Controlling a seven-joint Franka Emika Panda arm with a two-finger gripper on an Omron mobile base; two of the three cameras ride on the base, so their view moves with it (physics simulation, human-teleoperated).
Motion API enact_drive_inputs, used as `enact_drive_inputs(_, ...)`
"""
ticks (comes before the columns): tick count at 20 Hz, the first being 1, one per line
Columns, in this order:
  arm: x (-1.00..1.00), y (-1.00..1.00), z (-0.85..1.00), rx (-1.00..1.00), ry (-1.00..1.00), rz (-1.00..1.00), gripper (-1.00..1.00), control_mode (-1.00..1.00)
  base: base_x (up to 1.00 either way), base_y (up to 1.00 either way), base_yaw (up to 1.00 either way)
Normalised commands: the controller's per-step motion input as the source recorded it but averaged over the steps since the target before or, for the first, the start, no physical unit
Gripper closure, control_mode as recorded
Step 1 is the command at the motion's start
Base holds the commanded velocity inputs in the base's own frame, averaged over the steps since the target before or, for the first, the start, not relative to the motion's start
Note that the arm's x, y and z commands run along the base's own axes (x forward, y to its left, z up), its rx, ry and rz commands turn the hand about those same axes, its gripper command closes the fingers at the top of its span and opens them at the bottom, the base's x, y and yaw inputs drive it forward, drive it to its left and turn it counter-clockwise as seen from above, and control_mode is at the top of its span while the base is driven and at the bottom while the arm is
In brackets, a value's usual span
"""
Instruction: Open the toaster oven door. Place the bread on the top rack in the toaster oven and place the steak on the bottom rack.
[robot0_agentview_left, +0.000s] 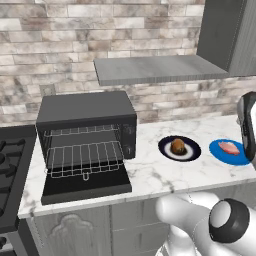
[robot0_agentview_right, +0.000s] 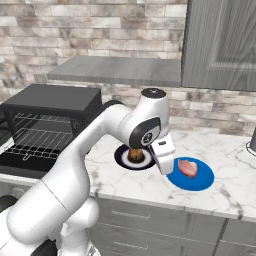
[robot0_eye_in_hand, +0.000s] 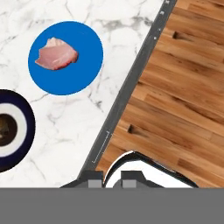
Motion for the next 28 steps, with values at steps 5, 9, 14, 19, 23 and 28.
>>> enact_drive_inputs(5,0.0,-0.23,-0.25,0.01,-0.02,0.0,-1.0,-1.0,0.0,0.0,0.0)
enact_drive_inputs(9,0.0,-0.13,-0.3,0.04,-0.01,0.0,-1.0,-1.0,0.0,0.0,0.0)
enact_drive_inputs(14,0.01,-0.08,-0.26,0.03,0.0,0.0,-1.0,-1.0,0.0,0.0,0.0)
enact_drive_inputs(19,0.15,-0.09,-0.15,0.04,0.0,0.0,-1.0,-1.0,0.0,0.0,0.0)
enact_drive_inputs(23,0.2,-0.13,-0.17,0.09,0.0,0.0,-1.0,-1.0,0.0,0.0,0.0)
enact_drive_inputs(28,0.2,-0.18,-0.15,0.09,0.0,0.0,-1.0,-1.0,0.0,0.0,0.0)
